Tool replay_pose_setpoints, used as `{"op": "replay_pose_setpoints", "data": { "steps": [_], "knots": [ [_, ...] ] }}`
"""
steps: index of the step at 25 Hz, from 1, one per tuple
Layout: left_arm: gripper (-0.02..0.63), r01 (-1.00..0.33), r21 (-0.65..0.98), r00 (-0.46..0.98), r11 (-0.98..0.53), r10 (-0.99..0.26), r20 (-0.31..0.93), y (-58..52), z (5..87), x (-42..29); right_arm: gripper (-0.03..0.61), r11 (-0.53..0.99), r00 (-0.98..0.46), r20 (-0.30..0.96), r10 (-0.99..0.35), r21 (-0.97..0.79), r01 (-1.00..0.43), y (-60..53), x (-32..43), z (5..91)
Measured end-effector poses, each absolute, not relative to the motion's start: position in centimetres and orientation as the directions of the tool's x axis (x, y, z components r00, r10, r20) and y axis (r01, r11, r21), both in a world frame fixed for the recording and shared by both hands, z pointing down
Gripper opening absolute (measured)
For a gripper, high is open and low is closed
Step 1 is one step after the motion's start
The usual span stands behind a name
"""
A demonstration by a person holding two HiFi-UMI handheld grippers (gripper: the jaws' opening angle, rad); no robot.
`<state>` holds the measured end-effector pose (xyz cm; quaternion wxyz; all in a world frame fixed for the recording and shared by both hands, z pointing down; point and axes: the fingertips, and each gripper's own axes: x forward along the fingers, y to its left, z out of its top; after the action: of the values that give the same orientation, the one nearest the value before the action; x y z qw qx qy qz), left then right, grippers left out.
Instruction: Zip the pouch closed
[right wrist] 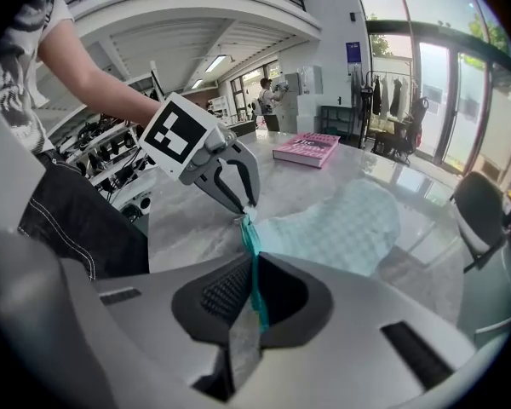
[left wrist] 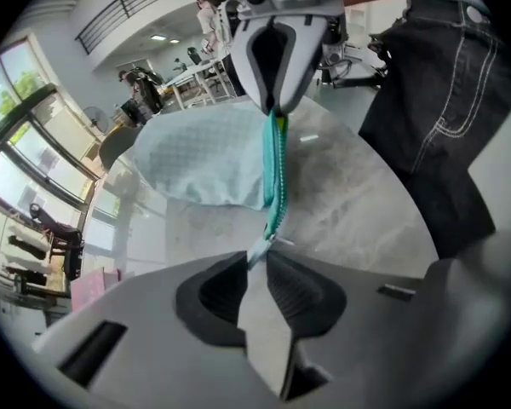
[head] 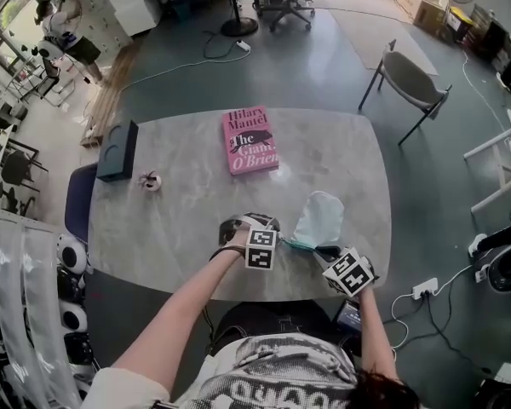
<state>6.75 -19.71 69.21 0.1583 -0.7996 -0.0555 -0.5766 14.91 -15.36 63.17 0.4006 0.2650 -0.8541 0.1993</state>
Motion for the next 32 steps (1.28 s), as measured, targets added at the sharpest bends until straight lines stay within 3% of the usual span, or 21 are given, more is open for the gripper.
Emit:
{"op": "replay_pose_setpoints", "data": {
  "steps": [3,9,12,15,21,32],
  "knots": [
    [0.033,0.256,-0.165,0.326,-0.952,-0.075,0.942,-19.2,69.6,6.8,0.021,0.773,-0.516,0.800,-0.306,-0.108,-0.626,-15.3,15.5,63.4],
    [0.018,0.051,-0.074,0.410,-0.996,-0.046,0.911,-18.3,68.2,6.8,0.037,0.697,-0.418,0.812,-0.407,-0.019,-0.717,-15.9,16.9,63.7],
    [0.017,-0.024,-0.009,0.441,-1.000,-0.019,0.897,-17.7,67.5,7.1,0.071,0.654,-0.394,0.800,-0.452,-0.002,-0.756,-15.9,17.3,63.4],
    [0.015,-0.073,0.035,0.482,-0.997,-0.004,0.876,-17.4,66.6,7.9,0.158,0.618,-0.407,0.775,-0.484,-0.027,-0.786,-15.6,16.9,62.3],
    [0.015,-0.104,0.077,0.530,-0.992,0.010,0.848,-16.7,65.2,9.4,0.098,0.582,-0.530,0.722,-0.445,-0.217,-0.784,-14.3,13.0,61.7],
    [0.015,-0.136,0.099,0.565,-0.986,0.005,0.825,-15.7,64.4,10.7,0.103,0.344,-0.517,0.777,-0.359,-0.404,-0.847,-12.9,11.8,64.7]
  ]
}}
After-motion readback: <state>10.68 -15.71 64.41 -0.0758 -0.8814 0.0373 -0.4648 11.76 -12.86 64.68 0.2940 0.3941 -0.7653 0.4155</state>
